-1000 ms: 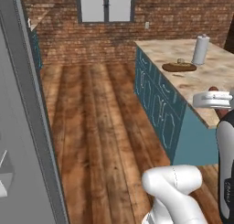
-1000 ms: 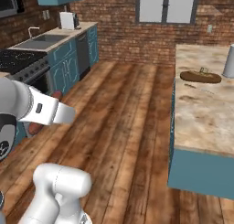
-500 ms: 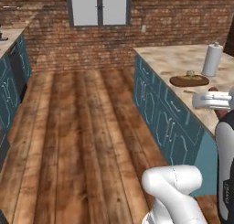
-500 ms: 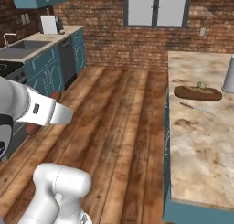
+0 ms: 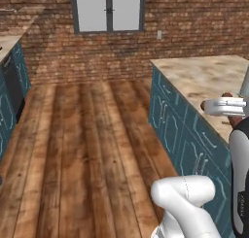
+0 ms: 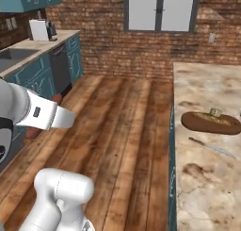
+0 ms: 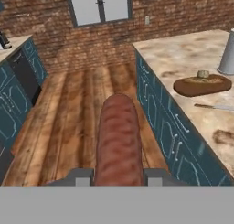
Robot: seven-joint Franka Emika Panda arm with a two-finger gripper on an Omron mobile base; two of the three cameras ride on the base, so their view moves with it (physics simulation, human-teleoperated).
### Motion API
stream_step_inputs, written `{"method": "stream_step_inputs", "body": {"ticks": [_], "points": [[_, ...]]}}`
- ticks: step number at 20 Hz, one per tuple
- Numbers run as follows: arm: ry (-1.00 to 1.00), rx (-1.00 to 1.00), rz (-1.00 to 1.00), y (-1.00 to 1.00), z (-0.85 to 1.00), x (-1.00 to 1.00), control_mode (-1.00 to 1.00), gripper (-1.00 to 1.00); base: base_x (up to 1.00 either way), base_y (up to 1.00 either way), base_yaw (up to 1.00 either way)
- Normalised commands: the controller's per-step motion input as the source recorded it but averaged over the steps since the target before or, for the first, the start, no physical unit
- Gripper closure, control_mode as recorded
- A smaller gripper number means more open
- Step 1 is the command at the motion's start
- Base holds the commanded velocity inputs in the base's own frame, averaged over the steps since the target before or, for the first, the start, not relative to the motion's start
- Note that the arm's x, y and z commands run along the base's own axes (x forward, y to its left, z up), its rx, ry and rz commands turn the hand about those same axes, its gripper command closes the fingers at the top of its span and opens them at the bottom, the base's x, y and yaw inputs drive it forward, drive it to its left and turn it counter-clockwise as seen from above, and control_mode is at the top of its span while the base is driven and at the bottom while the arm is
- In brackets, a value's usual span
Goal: Retrieve the sausage and cheese from the fridge and place them on the cutting board on the counter.
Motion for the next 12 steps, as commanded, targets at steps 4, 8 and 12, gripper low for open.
{"method": "stream_step_inputs", "body": {"ticks": [4, 8, 12], "points": [[0.0, 0.0, 0.0, 0.0, 0.0, 0.0, 1.0, 1.0, 1.0, -0.05, 0.0], [0.0, 0.0, 0.0, 0.0, 0.0, 0.0, 1.0, 1.0, 1.0, -0.08, -0.04], [0.0, 0.0, 0.0, 0.0, 0.0, 0.0, 1.0, 1.0, 1.0, -0.01, -0.09]]}}
